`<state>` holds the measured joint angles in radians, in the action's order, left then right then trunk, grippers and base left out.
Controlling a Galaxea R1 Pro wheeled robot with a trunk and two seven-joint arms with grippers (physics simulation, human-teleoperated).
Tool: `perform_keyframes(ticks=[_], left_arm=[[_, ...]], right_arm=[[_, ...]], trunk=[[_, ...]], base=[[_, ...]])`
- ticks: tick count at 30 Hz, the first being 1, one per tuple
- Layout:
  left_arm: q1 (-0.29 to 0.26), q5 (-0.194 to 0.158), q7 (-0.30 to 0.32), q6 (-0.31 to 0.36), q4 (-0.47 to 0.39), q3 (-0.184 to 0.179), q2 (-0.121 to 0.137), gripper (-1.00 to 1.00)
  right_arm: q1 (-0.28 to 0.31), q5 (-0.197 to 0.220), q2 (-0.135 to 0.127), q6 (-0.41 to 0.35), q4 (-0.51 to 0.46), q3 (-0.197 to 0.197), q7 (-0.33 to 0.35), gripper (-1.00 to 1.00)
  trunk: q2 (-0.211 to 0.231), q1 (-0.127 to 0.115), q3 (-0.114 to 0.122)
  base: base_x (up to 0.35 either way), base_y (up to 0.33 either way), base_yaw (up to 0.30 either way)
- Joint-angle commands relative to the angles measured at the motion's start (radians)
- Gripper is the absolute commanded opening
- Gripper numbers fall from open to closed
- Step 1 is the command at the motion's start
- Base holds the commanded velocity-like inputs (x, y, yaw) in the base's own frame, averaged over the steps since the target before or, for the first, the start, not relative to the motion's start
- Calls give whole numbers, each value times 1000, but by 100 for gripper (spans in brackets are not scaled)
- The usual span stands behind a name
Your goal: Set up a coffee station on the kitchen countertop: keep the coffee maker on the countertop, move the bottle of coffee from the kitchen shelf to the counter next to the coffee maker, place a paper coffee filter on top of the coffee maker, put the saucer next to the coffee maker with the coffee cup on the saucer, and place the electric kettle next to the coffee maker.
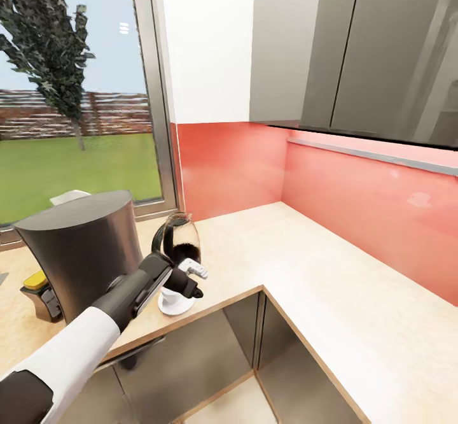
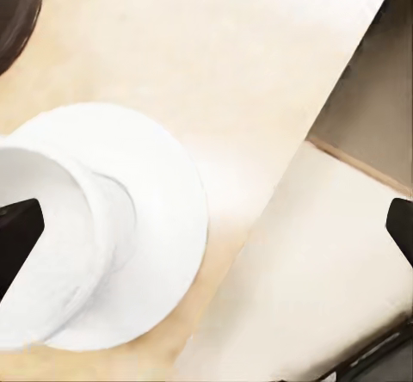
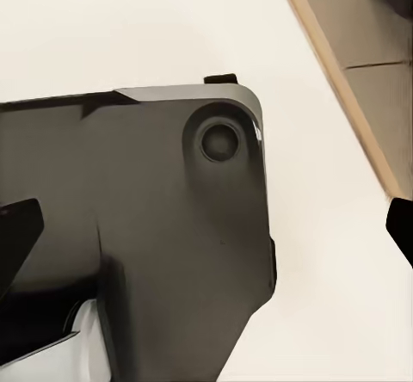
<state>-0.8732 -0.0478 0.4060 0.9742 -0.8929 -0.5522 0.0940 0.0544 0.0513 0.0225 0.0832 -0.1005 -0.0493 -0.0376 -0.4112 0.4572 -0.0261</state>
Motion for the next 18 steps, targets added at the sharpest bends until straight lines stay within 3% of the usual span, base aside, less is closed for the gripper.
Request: perform_keyframes(ticks=[1, 18], left_arm=[[-1, -4, -2, 4, -5, -3, 1, 100], [13, -4, -5, -1, -21, 1, 6, 100]], right_arm=[[1, 5, 0, 4, 1, -4, 0, 100], [1, 5, 0, 4, 2, -4, -1, 100]], trunk=[[-2, 0, -2], [-2, 0, 23]], base=[[-248, -194, 0], [-265, -190, 0]])
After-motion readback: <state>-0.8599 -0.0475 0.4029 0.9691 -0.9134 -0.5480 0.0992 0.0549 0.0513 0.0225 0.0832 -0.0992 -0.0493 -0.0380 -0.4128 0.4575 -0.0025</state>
